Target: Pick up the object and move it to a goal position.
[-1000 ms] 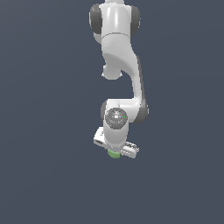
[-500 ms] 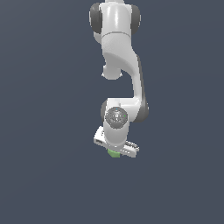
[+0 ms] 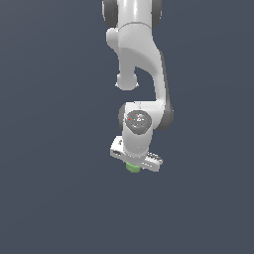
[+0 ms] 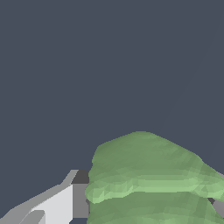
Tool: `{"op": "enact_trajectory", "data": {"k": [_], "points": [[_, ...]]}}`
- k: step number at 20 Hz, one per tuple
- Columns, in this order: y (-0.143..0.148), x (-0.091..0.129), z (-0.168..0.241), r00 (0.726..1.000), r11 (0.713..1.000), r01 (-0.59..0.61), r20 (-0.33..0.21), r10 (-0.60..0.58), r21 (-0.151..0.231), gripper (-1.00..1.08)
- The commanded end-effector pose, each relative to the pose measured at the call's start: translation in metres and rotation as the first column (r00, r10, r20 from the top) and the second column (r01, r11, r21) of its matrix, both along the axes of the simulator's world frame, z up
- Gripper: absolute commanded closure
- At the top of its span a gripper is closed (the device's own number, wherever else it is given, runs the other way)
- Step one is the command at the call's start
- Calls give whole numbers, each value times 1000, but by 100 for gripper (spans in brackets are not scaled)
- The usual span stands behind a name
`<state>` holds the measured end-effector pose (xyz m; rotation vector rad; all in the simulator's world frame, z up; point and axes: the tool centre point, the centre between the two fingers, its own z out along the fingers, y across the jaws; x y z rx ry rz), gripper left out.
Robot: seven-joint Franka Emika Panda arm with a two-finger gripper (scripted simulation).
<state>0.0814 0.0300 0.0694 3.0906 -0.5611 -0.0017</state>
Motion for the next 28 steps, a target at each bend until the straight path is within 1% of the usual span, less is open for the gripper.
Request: {"op": "enact_trajectory", "data": {"k": [1,11,23,28], "points": [[8,-8,13,1000,1000,-1,1,1,0,108],[51,-53,87,1000,1000,-1,1,1,0,108],[113,-117,196,1000,1000,-1,2,1,-2,108],[136,-140,237,1000,1000,-1,2,1,-2,108]]}}
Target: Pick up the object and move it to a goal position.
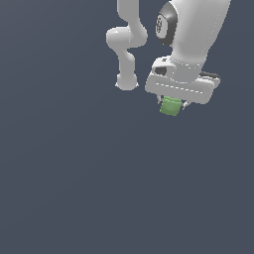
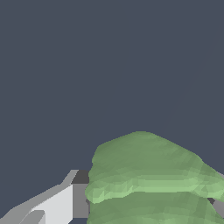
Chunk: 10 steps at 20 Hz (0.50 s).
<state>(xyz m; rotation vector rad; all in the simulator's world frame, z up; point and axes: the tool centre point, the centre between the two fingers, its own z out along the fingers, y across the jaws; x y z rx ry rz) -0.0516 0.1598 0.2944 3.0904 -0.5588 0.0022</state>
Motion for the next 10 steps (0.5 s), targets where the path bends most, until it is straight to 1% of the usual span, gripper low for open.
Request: {"op": "enact_trajectory", "data": {"k": [1,6,10], "points": [[11,-11,19,1000,1000,1,-1,-1,-1,108],[28,-27,48,1000,1000,1,-1,-1,-1,108],[36,-33,62,1000,1000,1,-1,-1,0,108]]}}
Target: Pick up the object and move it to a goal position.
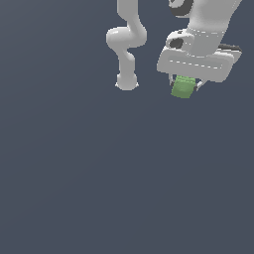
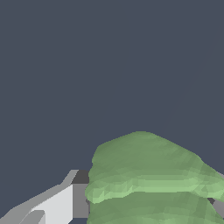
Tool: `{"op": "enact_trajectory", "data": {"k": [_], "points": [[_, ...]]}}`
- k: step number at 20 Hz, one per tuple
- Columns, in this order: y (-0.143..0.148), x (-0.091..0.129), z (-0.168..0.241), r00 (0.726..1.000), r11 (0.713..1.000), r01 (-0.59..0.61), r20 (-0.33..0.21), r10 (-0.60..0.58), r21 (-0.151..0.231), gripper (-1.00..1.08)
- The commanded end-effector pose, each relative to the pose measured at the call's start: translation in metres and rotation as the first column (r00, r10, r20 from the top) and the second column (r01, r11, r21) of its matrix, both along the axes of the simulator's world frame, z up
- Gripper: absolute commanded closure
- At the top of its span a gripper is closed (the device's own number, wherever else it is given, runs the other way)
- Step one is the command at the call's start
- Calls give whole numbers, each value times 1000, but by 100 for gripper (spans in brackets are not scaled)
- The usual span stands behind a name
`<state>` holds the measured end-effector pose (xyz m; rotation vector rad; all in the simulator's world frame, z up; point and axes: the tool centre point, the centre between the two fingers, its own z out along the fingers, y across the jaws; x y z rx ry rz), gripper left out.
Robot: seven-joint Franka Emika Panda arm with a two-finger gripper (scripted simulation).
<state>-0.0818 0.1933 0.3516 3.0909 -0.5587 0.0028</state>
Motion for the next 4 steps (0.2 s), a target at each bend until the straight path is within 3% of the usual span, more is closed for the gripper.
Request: {"op": "enact_trajectory", "data": {"k": [1,4], "points": [[4,-3,6,1000,1000,1,-2,-1,0,108],[5,-4,9,1000,1000,1,-2,-1,0,108]]}}
